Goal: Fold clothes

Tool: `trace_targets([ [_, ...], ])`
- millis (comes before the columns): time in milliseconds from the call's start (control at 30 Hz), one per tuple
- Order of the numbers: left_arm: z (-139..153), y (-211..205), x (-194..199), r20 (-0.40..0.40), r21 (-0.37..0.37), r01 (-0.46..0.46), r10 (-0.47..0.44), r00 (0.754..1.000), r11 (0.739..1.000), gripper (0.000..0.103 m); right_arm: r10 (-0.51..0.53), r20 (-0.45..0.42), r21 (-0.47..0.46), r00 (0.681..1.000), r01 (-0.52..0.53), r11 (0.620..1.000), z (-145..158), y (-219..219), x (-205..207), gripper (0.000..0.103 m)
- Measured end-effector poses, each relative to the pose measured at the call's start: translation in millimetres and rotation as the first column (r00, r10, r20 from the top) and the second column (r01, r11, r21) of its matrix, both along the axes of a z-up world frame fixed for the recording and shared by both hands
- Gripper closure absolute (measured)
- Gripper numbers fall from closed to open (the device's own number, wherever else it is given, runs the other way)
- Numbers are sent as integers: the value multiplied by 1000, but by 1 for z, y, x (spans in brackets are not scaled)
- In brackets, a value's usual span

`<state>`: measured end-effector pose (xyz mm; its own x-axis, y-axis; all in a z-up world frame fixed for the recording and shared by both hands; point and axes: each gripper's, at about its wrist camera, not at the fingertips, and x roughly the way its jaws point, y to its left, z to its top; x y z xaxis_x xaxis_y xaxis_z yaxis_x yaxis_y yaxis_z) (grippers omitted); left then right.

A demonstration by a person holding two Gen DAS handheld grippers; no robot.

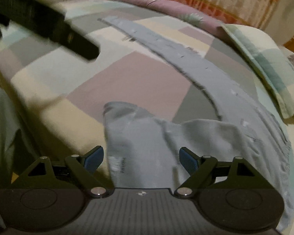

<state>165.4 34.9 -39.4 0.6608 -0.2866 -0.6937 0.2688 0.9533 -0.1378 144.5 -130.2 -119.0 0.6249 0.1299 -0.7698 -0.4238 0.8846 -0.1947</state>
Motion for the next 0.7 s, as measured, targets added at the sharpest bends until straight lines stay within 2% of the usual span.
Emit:
trace_targets([
  [100, -2, 7, 3, 2, -17, -15, 15, 1000, 1000, 8, -4, -14, -38, 1000, 4, 999, -12, 8, 6, 15],
  [200, -6, 10, 6, -4, -18, -26, 26, 1000, 1000, 8, -28, 8, -91, 1000, 29, 995, -16, 1, 9, 15],
  [367, -13, 5, 17, -16, -29, -22, 21, 1000, 999, 8, -91, 59, -98, 994, 97, 990, 1, -27, 15, 15],
  [700, -24, -27, 33, -55, 2, 45, -45, 997, 999, 8, -221, 78, -20, 972, 223, 975, 7, -93, 51, 14],
])
